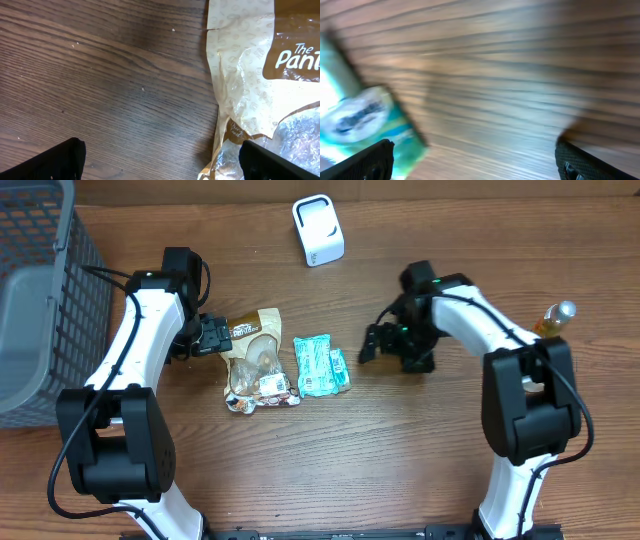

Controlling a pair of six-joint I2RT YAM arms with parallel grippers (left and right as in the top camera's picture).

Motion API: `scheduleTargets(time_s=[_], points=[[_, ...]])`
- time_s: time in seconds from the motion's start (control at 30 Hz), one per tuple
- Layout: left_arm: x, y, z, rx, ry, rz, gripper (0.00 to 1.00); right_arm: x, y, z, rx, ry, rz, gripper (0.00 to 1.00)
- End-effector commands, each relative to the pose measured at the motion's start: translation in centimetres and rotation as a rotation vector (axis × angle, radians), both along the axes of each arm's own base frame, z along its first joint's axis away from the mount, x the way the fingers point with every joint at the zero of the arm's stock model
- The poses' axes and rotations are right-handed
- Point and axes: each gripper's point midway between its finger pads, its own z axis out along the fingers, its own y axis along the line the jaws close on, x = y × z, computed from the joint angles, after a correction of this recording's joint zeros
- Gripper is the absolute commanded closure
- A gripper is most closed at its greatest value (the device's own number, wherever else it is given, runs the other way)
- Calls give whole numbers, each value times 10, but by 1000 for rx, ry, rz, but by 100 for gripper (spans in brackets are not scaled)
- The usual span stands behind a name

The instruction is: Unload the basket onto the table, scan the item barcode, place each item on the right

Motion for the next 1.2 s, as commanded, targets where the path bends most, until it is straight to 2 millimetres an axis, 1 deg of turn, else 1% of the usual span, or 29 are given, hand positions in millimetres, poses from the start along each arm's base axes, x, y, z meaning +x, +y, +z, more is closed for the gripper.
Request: scheduleTargets(time_s=[0.0, 0.07, 0.13, 0.2, 0.23, 0.37, 0.43, 0.5, 0.97, 1.17], points=[[4, 3, 2, 11, -6, -15, 1, 7, 20, 24, 102, -31, 4, 0], [4, 3, 2, 11, -6, -15, 1, 14, 31, 43, 173, -42, 5, 2], [4, 3, 2, 11, -6, -15, 1, 22, 36, 56, 210, -69, 6, 4], [4, 3, 2, 11, -6, -15, 1, 28, 38, 62, 218, -97, 9, 3], [4, 3, 2, 11, -6, -15, 0, 30, 38, 63, 220, -105, 10, 0], [4, 3, 2, 11, -6, -15, 0, 34, 35, 61, 195, -125, 9, 0], [4, 3, 2, 11, -6, -15, 0, 30, 30, 56, 161, -106, 7, 0], [4, 3, 2, 11, -6, -15, 0, 28, 28, 54, 155, -99, 5, 0], [4, 3, 2, 11, -6, -15, 1, 46, 33, 57, 176, -181, 11, 0], [4, 3, 2, 11, -6, -15, 1, 46, 33, 57, 177, -183, 11, 0]])
